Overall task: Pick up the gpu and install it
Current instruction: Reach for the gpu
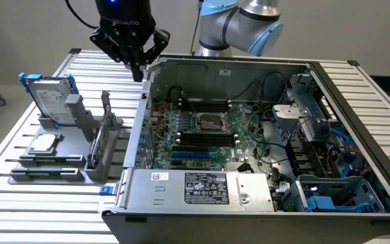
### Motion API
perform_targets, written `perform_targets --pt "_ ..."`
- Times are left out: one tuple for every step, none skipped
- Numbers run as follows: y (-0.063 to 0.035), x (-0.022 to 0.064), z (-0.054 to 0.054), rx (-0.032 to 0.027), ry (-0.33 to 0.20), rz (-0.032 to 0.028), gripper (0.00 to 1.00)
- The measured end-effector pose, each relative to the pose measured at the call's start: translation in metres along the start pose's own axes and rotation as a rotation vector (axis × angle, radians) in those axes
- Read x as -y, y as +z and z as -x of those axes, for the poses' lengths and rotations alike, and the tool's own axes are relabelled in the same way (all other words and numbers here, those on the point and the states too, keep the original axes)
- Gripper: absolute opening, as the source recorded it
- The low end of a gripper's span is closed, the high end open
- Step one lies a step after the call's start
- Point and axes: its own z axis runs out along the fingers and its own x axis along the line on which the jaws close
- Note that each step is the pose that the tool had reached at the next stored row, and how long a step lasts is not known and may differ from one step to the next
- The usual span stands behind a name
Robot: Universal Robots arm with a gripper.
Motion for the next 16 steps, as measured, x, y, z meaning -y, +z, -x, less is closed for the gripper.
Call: perform_targets --pt "0.0002 0.0016 -0.005 -0.0001 0.0 -0.0001 0.11" --pt "0.0007 0.003 -0.009 0.0 0.0 -0.0001 0.11" --pt "0.0013 0.0044 -0.013 0.0 0.0 0.0 0.11" --pt "0.0022 0.0055 -0.018 -0.0001 0.0 -0.0001 0.11" --pt "0.0035 0.0063 -0.022 -0.0001 0.0 -0.0002 0.11" --pt "0.0049 0.0069 -0.027 -0.0001 0.0 -0.0001 0.11" --pt "0.0065 0.0075 -0.032 0.0 0.0 -0.0001 0.11" --pt "0.0082 0.0079 -0.036 0.0 0.0 -0.0001 0.11" --pt "0.0099 0.0084 -0.041 0.0 0.0 -0.0001 0.11" --pt "0.0114 0.0088 -0.045 -0.0001 0.0 -0.0001 0.11" --pt "0.013 0.0092 -0.05 -0.0001 0.0 -0.0001 0.11" --pt "0.0144 0.0096 -0.054 -0.0002 0.0 -0.0002 0.11" --pt "0.0159 0.01 -0.059 0.0 0.0 -0.0001 0.11" --pt "0.0173 0.0104 -0.063 -0.0001 0.0 -0.0002 0.11" --pt "0.0188 0.0108 -0.068 0.0 0.0 -0.0002 0.11" --pt "0.0202 0.0112 -0.073 -0.0001 0.0 -0.0003 0.11"
